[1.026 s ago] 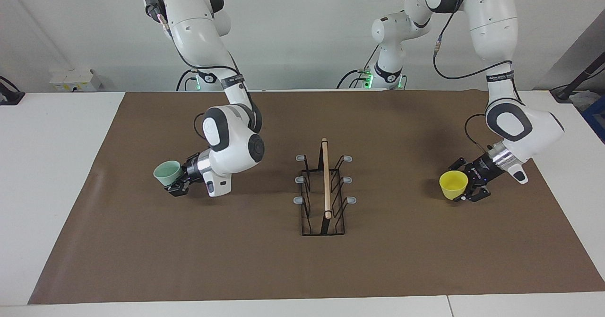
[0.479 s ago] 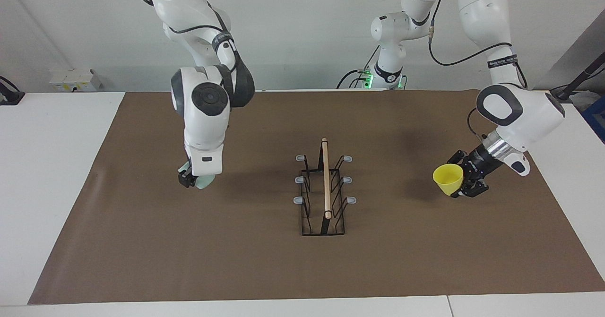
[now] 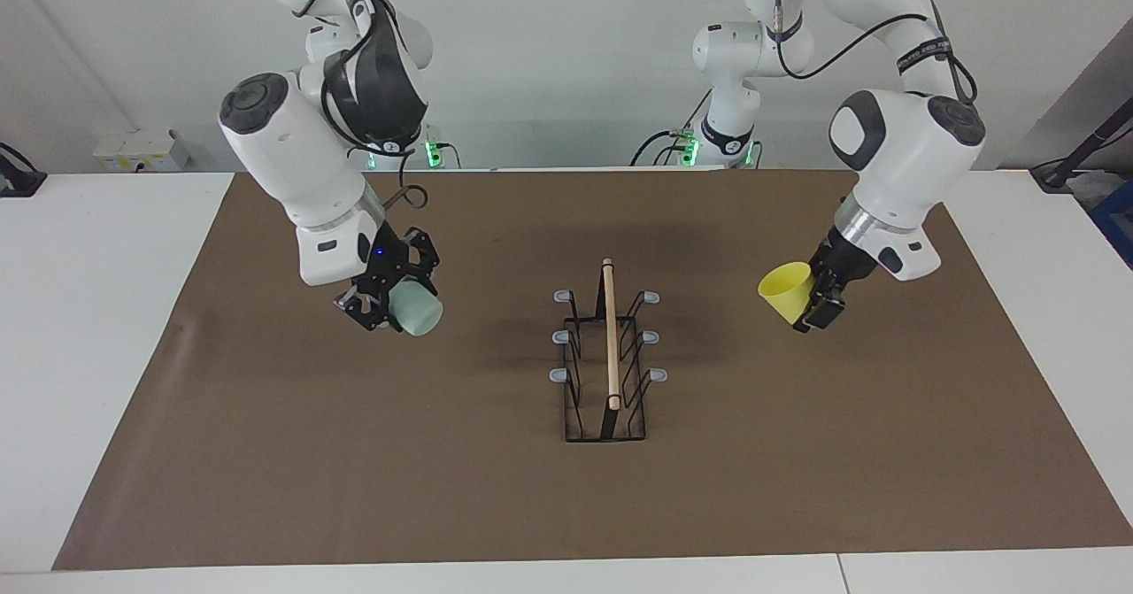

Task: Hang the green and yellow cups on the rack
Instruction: 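Lift both cups and carry them toward the rack with both grippers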

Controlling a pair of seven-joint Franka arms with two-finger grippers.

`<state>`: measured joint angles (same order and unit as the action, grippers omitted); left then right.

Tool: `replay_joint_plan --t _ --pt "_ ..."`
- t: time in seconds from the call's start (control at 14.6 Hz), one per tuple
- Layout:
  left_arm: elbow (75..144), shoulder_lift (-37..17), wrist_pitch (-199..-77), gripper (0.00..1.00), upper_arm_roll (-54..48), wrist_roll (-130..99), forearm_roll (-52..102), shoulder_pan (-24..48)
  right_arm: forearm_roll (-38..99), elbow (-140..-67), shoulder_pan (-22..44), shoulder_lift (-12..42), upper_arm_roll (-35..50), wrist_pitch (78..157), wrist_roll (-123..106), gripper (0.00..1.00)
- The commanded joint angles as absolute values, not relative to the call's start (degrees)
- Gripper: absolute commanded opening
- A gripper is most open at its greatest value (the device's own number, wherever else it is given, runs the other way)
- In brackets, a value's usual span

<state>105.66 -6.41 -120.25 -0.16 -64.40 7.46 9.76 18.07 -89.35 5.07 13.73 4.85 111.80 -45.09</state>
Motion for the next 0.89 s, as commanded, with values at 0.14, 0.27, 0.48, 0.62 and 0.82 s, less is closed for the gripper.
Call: replay_joint_plan --t 0.14,0.27,0.48,0.62,0.82 --pt "107.49 -1.85 -119.0 0.0 0.79 -65.92 -3.77 18.44 38.45 -99.22 4.13 7.21 5.54 122.67 -55.09 0.0" --pt "107.49 -1.05 -119.62 0.0 0.7 -68.36 -8.15 20.73 48.98 -102.37 4.48 5.9 5.62 127.24 -61.58 0.0" --pt "107.93 -0.97 -121.1 0.0 0.61 -75.65 -17.47 25.12 67.53 -108.96 6.05 2.82 5.62 133.76 -73.0 0.0" --pt "108.8 -1.05 -126.45 0.0 0.53 -76.64 -20.55 26.54 75.81 -113.36 6.42 0.54 5.62 135.0 -78.9 0.0" --pt "109.42 -1.75 -129.02 0.0 0.53 -81.97 -26.96 28.21 89.95 -121.88 7.38 -3.94 5.62 135.09 -91.88 0.0"
